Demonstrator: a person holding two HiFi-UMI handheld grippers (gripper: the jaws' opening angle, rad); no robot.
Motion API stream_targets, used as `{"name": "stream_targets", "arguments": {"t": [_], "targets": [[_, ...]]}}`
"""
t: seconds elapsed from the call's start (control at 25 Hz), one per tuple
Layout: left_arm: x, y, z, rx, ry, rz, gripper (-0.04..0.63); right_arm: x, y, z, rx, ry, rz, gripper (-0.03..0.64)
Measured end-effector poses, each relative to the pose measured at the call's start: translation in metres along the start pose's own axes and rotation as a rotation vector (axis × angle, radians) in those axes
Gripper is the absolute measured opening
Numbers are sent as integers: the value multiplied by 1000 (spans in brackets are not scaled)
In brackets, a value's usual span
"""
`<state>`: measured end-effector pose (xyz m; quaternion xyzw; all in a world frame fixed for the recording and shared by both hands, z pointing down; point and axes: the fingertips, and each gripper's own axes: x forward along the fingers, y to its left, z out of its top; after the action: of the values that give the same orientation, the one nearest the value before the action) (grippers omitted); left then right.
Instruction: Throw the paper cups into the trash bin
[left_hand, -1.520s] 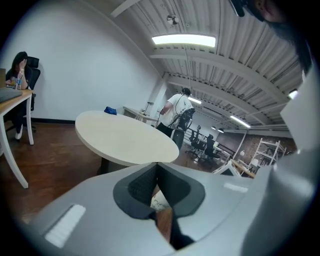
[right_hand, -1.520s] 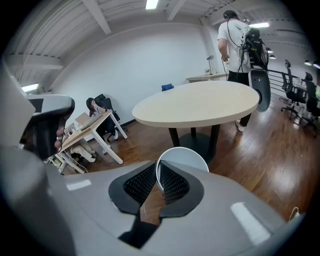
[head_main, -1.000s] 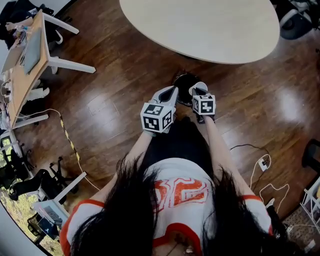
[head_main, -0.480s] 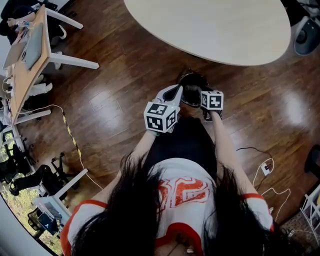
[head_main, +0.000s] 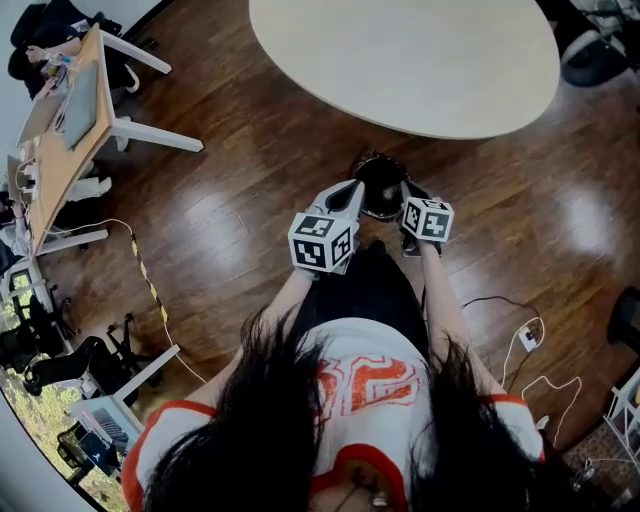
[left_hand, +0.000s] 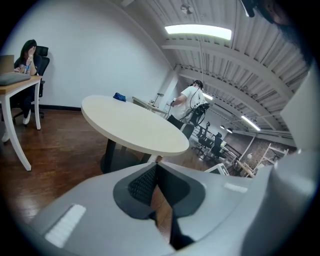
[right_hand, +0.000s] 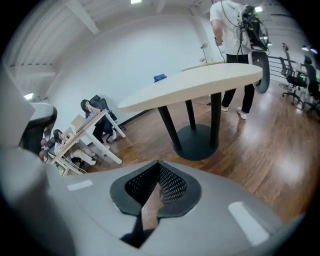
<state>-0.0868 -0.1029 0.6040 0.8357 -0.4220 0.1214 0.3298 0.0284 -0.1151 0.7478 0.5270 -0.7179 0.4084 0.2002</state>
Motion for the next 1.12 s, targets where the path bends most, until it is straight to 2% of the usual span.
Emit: {"name": "stream_targets", "arguments": {"t": [0.32,0.56,0.84,1.12], "targets": [[-2,-23,19,26,-13,-28,0,-62,23,39,16,-100,11,2],[-4,-38,39,44,-42,-37,0,-121,36,66,90,-210,25,2],[-7,-41,47,44,-73,-35,0,-171,68,98,62,-338,73,2],[-6,-53,54,63,-98,-47,0,-185,71,109,17,-370,69,2]]}}
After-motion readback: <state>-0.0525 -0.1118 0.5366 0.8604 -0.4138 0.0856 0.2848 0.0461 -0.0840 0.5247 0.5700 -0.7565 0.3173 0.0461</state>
